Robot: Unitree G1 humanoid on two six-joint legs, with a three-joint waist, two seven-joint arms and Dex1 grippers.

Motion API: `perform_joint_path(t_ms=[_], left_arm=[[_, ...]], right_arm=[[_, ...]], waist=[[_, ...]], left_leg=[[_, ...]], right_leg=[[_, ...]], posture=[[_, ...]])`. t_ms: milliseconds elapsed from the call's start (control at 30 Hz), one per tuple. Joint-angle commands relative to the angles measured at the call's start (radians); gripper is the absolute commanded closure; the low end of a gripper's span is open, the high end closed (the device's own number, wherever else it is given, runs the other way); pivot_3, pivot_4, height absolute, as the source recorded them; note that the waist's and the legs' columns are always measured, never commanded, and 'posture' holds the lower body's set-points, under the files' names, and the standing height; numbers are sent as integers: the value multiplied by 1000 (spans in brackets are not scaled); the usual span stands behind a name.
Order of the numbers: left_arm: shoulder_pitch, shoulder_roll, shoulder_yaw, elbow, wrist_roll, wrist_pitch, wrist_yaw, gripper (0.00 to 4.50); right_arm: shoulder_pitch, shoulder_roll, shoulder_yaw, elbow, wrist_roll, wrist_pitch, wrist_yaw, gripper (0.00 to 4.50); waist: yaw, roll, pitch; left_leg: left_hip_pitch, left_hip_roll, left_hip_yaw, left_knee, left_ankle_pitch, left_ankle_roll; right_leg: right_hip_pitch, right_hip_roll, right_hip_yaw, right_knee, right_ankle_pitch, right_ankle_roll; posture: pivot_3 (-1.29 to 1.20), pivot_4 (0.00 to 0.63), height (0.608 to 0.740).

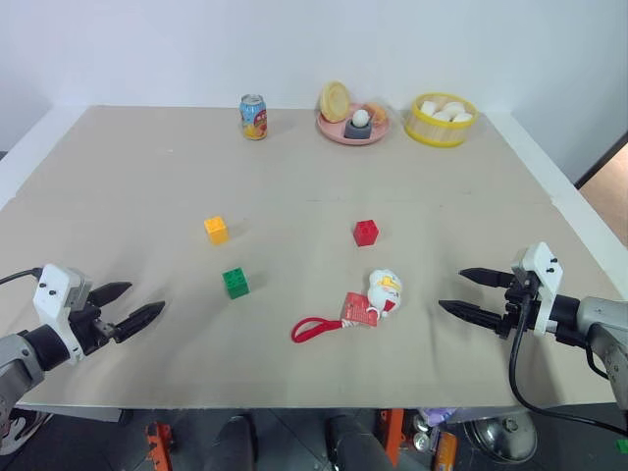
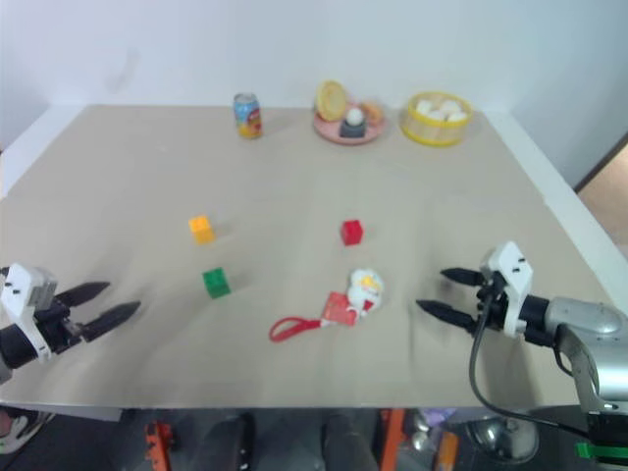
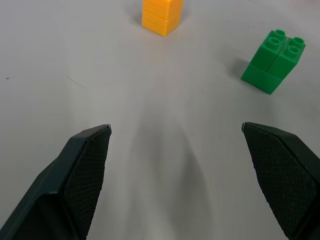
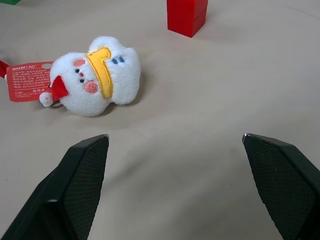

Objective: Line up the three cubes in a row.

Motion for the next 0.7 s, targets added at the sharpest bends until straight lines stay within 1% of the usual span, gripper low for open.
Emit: perform_joint_path(t_ms=[33, 200, 300, 367, 500, 700], left_arm=[[1, 13, 44, -52, -42, 16, -18, 151], [-26, -1, 54, -91, -114, 39, -26, 151], [-73, 4, 28, -120, -141, 55, -16, 151], [-118, 18, -13, -139, -139, 58, -28, 151], [-292, 40, -158, -173, -136, 62, -90, 151], [-503, -12, -386, -151, -70, 38, -165, 151]], right_arm=[[-24, -2, 4, -34, -1, -10, -6, 67], [-61, -5, 14, -13, -5, -11, -11, 67], [-86, -13, 22, -28, 7, 10, -5, 67], [-114, -14, 31, -48, 21, 29, 0, 67], [-198, -5, 81, -82, 36, 61, 26, 67], [-286, 36, 204, -44, -4, 36, 73, 67]], waist=[[0, 0, 0], [0, 0, 0], [0, 0, 0], [0, 0, 0], [2, 0, 0], [0, 0, 0]], left_leg=[[0, 0, 0, 0, 0, 0], [0, 0, 0, 0, 0, 0], [0, 0, 0, 0, 0, 0], [0, 0, 0, 1, 0, 0], [0, 0, -1, 2, 0, 0], [0, 0, -2, 3, 1, 0]], right_leg=[[0, 0, 0, 0, 0, 0], [0, 0, 0, 0, 0, 0], [0, 0, 0, 1, 0, 0], [1, 0, 0, 1, 0, 0], [1, 1, 0, 1, 1, 1], [3, 2, 0, 1, 2, 3]], posture=[[0, 150, 740], [0, 150, 740], [0, 150, 740], [0, 150, 740], [0, 150, 740], [0, 150, 740]])
